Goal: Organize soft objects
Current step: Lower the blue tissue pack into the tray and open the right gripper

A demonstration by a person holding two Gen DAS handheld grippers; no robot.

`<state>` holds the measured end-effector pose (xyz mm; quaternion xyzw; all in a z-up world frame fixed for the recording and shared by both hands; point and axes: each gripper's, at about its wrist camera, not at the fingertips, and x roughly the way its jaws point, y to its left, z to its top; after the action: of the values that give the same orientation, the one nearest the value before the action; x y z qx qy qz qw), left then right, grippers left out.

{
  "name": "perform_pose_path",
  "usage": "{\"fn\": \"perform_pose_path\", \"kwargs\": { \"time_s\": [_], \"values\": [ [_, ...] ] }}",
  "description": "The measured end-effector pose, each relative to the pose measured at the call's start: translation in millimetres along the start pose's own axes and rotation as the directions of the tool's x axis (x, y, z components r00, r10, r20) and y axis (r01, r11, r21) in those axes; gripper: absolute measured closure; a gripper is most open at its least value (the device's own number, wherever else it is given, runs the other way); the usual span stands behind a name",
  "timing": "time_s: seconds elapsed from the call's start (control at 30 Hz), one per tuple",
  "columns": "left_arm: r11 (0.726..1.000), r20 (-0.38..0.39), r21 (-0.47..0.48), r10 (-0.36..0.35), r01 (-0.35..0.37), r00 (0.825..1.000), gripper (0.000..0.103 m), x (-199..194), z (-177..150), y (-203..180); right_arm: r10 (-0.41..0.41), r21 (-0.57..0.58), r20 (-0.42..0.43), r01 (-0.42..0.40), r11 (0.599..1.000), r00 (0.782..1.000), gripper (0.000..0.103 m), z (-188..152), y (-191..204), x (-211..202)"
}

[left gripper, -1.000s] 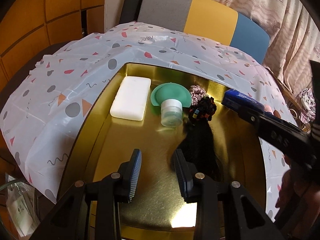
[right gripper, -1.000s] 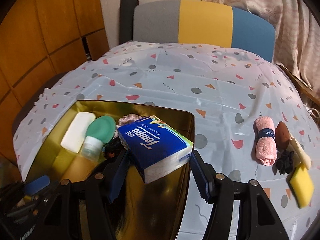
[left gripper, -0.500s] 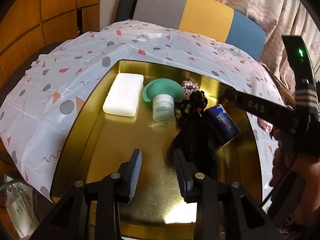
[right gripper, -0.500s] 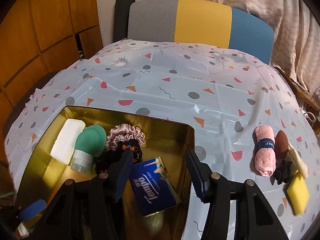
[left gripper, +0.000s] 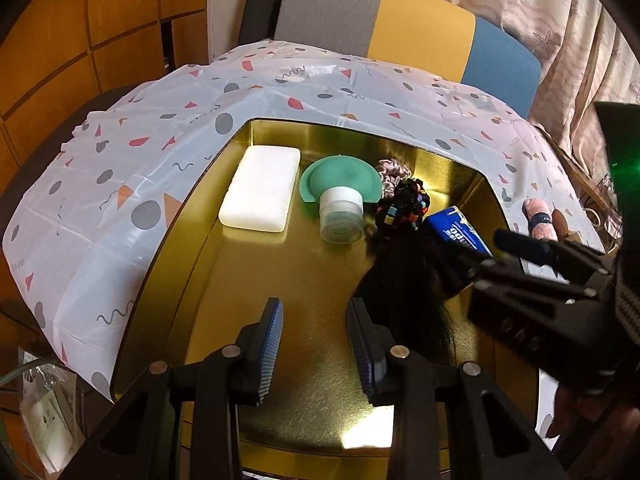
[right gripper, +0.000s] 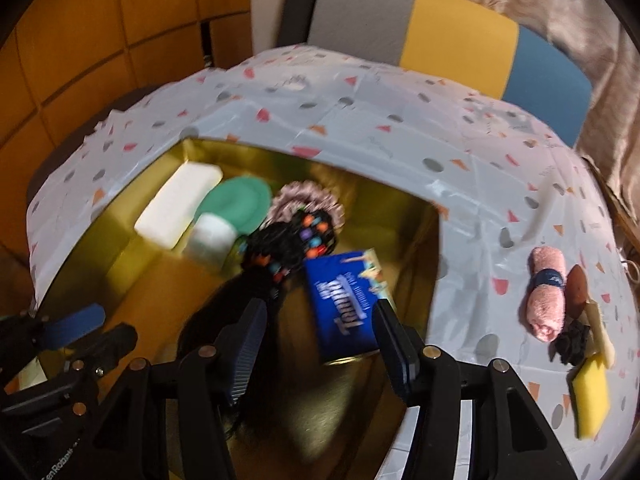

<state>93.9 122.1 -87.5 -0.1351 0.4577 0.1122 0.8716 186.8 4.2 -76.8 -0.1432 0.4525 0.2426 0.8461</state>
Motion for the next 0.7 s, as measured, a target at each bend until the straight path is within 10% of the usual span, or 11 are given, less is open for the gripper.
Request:
{"fn": "perform_pose_path", "kwargs": {
  "time_s": [0.47,0.7],
  "values": [
    [1.000,0.003,-0.006,0.016,-0.016,1.000,0.070,-0.2,1.0,2.1,0.017,-0.003,-0.087,-0.018,1.000,0.996,0.047,14.3,7.4,31.7],
    [0.999,0.005,-0.027,-0.020,0.020,1.000,0.070,-0.5,1.8,5.0,0.091,0.114,0.092,-0.101,0.988,0.992,0.047,24.8,-24.6,-20.3]
  ]
}}
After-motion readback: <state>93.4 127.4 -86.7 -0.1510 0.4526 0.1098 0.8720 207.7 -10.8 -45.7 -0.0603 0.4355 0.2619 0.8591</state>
